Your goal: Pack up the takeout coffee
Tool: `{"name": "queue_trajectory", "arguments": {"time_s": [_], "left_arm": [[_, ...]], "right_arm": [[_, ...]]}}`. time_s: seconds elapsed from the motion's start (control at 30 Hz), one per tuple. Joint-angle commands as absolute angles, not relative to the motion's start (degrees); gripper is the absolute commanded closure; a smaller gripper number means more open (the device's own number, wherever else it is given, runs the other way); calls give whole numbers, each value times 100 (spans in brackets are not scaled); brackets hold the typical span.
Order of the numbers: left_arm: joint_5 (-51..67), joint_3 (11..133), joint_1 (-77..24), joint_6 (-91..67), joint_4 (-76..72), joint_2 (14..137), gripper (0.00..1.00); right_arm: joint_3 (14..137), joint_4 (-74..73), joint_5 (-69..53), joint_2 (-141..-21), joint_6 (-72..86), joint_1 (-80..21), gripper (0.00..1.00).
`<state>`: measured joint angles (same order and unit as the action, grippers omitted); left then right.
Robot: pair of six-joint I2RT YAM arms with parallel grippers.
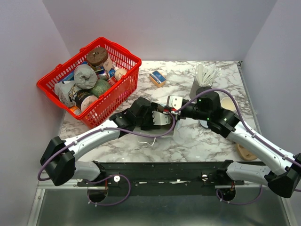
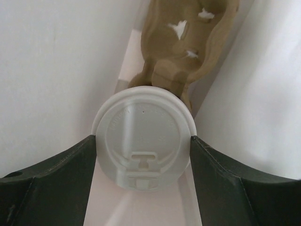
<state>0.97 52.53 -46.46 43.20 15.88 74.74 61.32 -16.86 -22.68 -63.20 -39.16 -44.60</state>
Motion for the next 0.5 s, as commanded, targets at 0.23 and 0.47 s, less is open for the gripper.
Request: {"name": "queue_trajectory", "arguments": {"time_s": [0.23, 0.47], "left_arm": [[-519, 5440, -4175, 2910, 1696, 8191, 100], [-316, 5871, -4008, 2549, 2179, 8472, 100]], "right_arm": [[5915, -1529, -3023, -5950, -3489, -4676, 99], [5871, -1441, -3006, -5968, -3445, -4676, 100]]}}
